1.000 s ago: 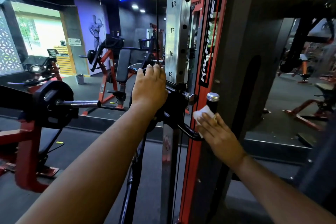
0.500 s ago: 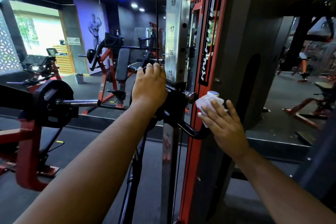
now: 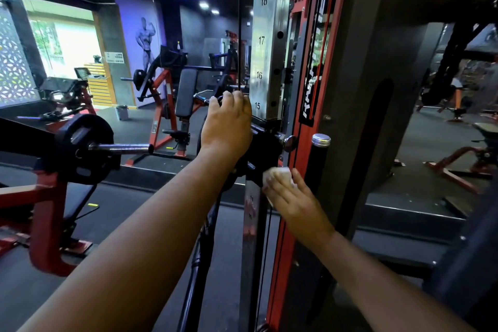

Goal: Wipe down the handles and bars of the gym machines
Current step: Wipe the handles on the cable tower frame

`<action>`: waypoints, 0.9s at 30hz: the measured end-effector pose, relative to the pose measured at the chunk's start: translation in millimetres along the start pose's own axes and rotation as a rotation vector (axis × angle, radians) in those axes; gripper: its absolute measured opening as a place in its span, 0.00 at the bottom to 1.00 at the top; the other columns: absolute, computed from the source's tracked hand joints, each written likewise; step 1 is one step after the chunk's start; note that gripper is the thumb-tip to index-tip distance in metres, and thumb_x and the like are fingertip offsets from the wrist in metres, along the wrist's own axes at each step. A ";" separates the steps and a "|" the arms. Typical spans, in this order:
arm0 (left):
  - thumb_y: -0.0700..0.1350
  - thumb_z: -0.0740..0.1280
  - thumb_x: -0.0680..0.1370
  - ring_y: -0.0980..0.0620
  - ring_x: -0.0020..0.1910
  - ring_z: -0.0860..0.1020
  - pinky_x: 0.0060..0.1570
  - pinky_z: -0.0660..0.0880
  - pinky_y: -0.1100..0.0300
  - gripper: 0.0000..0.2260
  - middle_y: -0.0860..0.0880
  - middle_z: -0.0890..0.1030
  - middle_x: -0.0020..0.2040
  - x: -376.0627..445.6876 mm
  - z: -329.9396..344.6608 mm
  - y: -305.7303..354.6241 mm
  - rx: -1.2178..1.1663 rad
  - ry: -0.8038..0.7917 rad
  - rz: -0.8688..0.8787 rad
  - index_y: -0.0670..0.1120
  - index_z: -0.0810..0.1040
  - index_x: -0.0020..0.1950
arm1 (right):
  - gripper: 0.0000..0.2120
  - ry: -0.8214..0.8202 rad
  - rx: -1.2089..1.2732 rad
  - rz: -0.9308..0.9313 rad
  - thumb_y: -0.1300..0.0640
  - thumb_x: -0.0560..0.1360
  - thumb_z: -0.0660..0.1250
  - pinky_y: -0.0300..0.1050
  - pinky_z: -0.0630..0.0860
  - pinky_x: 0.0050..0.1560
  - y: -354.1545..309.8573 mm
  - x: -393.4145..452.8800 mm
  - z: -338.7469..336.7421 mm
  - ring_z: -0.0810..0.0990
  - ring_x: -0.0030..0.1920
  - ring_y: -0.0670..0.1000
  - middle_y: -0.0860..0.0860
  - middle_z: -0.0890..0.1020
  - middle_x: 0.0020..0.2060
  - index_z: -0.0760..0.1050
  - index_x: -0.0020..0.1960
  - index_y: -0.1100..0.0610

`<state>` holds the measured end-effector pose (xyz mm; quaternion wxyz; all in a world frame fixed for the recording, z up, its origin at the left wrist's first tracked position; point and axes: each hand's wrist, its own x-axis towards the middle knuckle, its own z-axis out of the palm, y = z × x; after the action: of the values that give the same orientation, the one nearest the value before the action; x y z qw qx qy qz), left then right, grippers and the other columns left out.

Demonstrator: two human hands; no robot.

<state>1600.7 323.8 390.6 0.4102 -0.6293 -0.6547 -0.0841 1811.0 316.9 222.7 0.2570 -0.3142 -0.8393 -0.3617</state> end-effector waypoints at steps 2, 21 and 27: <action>0.60 0.60 0.82 0.39 0.76 0.66 0.73 0.67 0.41 0.34 0.40 0.67 0.77 -0.4 0.8 0.8 -0.007 -0.004 -0.003 0.41 0.59 0.81 | 0.21 -0.117 -0.053 0.054 0.60 0.83 0.51 0.61 0.57 0.78 8.8 36.9 -1.8 0.66 0.77 0.60 0.59 0.73 0.73 0.72 0.73 0.60; 0.60 0.61 0.82 0.39 0.74 0.68 0.71 0.68 0.41 0.33 0.41 0.68 0.75 -1.1 1.3 0.6 -0.002 0.006 -0.002 0.41 0.61 0.80 | 0.16 -0.613 -0.020 -0.012 0.67 0.79 0.56 0.55 0.80 0.59 2.5 29.9 -62.1 0.83 0.56 0.61 0.62 0.83 0.55 0.81 0.58 0.63; 0.60 0.59 0.83 0.39 0.75 0.67 0.72 0.67 0.40 0.32 0.40 0.67 0.76 -0.5 -2.0 2.5 -0.006 0.003 -0.006 0.41 0.60 0.80 | 0.21 0.001 -0.140 0.045 0.65 0.81 0.54 0.61 0.61 0.77 47.5 9.8 -54.2 0.66 0.77 0.62 0.62 0.72 0.73 0.73 0.72 0.63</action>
<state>1603.7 322.6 390.5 0.4090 -0.6286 -0.6555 -0.0882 1849.4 304.3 283.2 0.2429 -0.3500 -0.8045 -0.4138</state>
